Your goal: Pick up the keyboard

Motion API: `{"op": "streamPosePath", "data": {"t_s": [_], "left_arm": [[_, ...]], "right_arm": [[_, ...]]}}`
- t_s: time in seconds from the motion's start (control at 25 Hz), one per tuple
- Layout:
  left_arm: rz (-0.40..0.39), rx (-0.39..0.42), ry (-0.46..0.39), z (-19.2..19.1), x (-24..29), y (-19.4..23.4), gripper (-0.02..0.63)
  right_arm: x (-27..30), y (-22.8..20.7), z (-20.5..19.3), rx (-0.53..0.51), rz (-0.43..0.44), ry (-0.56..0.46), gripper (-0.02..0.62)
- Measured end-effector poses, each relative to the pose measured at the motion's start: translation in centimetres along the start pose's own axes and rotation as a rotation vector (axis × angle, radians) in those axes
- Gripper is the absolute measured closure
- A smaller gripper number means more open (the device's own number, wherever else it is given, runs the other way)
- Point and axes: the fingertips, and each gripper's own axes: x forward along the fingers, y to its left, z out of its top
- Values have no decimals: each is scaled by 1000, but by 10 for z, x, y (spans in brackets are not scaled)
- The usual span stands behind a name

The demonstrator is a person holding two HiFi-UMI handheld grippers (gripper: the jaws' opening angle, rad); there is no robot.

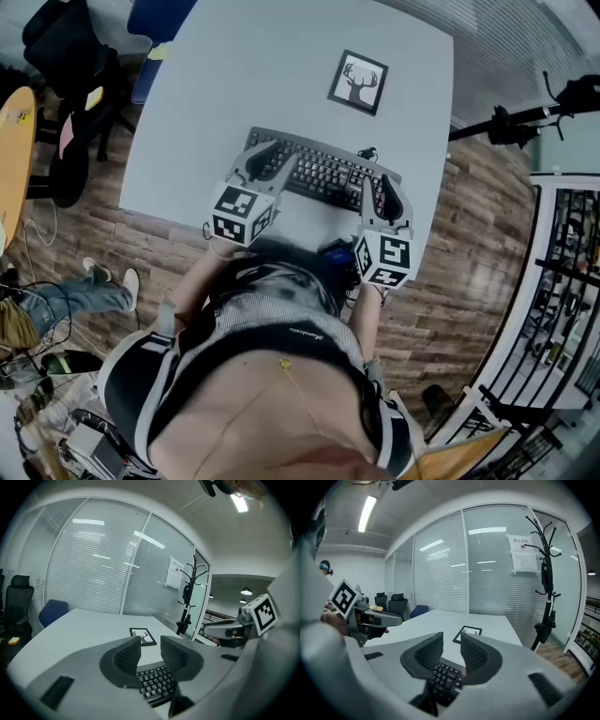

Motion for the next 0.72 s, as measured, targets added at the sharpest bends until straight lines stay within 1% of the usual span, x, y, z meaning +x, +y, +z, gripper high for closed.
{"op": "streamPosePath", "data": {"t_s": [0.2, 0.36, 0.6, 0.72], "left_arm": [[33, 1, 46, -20, 1, 16, 500], [36, -17, 77, -34, 2, 25, 497], [66, 2, 167, -66, 7, 45, 494], [90, 30, 216, -83, 11, 56, 492]], "right_arm": [[4, -16, -26, -6, -38, 70, 488], [7, -28, -47, -1, -58, 124, 477], [13, -47, -84, 4, -82, 210, 477], [18, -55, -100, 8, -86, 249, 477]]}}
